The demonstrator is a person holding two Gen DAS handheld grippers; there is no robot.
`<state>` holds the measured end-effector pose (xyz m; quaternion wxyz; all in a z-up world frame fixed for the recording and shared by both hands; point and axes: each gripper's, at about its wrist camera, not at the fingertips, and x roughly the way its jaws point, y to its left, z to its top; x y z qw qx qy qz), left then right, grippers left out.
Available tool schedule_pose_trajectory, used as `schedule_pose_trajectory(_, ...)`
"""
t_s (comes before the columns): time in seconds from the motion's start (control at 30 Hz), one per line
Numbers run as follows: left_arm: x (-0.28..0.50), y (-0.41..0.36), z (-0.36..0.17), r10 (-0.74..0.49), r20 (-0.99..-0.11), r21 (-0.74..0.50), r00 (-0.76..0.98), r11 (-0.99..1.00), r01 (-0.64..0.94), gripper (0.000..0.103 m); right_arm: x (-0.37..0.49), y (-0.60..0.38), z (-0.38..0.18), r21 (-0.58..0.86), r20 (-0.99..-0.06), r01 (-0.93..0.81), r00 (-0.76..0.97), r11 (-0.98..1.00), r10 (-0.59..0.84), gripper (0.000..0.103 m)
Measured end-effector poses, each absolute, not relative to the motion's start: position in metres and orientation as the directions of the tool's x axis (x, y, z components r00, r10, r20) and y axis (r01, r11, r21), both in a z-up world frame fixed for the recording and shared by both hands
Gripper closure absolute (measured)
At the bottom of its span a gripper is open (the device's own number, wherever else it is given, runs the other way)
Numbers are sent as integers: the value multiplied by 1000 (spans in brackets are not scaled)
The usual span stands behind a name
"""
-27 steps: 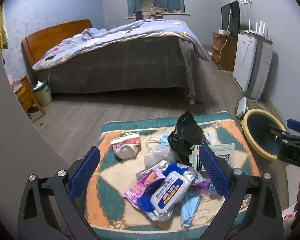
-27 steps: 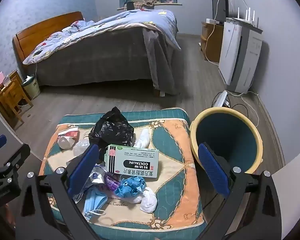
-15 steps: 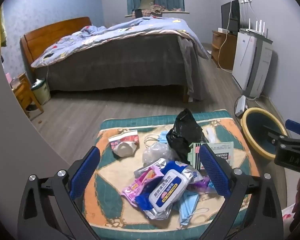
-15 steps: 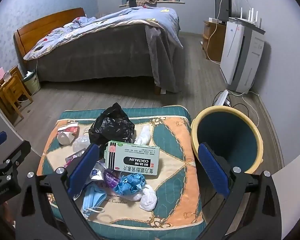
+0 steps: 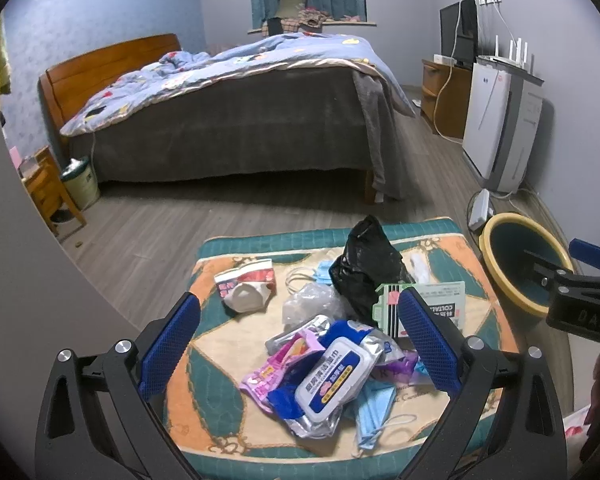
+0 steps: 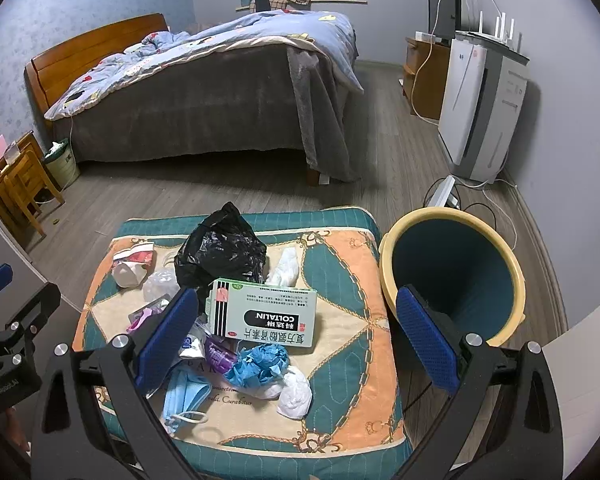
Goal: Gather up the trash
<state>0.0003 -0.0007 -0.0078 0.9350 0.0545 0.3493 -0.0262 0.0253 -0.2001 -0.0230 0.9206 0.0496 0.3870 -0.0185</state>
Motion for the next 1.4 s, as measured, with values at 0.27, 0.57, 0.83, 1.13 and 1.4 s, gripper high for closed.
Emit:
schedule_pose_trajectory(0.27, 1, -3, -10, -15, -659, 81, 752, 993, 91, 5, 26, -199, -25, 77, -719, 74, 695, 994, 4, 6)
schedule_pose_trajectory(0.57, 1, -3, -10, -14, -660, 80, 751, 993, 89, 5, 26, -199, -26, 78, -721, 73, 693, 994, 6, 6)
schedule_pose_trajectory(0.83, 1, -3, -10, -13, -660, 82, 752, 993, 90, 5, 25, -198, -27, 77, -723, 72, 691, 994, 5, 6)
schedule_pose_trajectory(1.13, -1, -4, -12, -23, -659, 80, 752, 992, 100, 5, 25, -198, -27, 75, -724, 72, 690, 995, 5, 6)
schedule_pose_trajectory(1.4, 1, -3, -8, -13, -653, 89, 757, 992, 93, 5, 25, -202, -29, 60, -722, 94, 691, 994, -22, 6)
